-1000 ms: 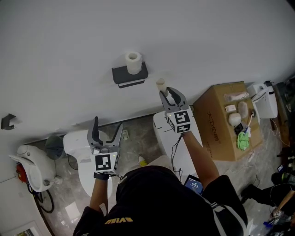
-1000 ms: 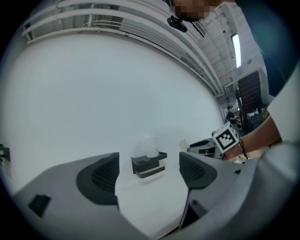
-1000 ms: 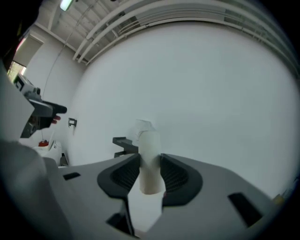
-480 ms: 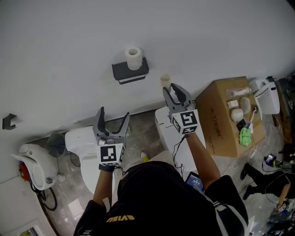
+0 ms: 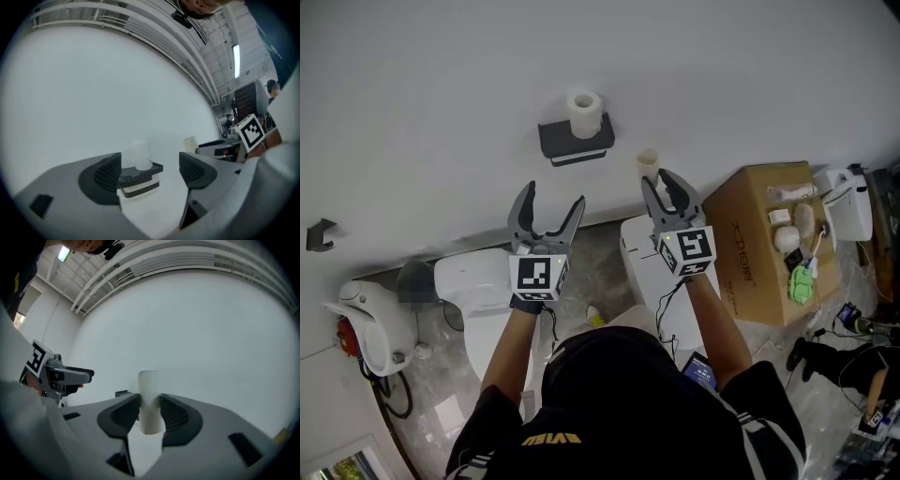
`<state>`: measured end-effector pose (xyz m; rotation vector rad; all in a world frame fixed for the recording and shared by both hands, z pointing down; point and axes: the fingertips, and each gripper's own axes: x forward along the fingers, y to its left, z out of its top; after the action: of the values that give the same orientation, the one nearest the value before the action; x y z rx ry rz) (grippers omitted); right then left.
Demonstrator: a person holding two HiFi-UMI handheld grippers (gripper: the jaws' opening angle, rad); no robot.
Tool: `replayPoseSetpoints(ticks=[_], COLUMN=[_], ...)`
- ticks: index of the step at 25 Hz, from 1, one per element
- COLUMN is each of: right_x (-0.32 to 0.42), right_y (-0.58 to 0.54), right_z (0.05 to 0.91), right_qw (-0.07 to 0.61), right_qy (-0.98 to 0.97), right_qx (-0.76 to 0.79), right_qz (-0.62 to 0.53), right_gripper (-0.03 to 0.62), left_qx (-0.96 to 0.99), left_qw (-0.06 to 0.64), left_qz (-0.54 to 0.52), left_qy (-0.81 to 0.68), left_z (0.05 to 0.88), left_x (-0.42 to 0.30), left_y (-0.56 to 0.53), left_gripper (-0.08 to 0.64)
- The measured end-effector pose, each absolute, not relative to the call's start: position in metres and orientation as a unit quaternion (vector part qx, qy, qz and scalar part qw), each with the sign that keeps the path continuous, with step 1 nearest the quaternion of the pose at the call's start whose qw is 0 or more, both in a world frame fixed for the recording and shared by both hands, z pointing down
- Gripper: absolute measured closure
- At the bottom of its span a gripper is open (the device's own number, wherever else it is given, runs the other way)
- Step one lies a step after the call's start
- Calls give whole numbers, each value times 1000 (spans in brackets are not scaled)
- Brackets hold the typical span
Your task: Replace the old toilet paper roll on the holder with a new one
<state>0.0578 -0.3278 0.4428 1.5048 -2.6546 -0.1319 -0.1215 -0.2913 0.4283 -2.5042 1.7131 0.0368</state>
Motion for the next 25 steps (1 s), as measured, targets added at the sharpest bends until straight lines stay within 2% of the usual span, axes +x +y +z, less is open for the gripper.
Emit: replayPoseSetpoints(ticks=[16, 25], right_x=[74, 84], right_y=[-315, -309], right_z=[438, 433], right_qw=[46, 54], right_qy=[-857, -851], right_qx=[511, 520], right_qz=[-39, -40], right_gripper=[454, 454], left_qx=[-846, -855], left_qw=[17, 14], left_qz=[16, -43], left_qy=[533, 517], left_z=[422, 436], left_x=[-94, -72], left_y=[-402, -448], left_gripper=[167, 167])
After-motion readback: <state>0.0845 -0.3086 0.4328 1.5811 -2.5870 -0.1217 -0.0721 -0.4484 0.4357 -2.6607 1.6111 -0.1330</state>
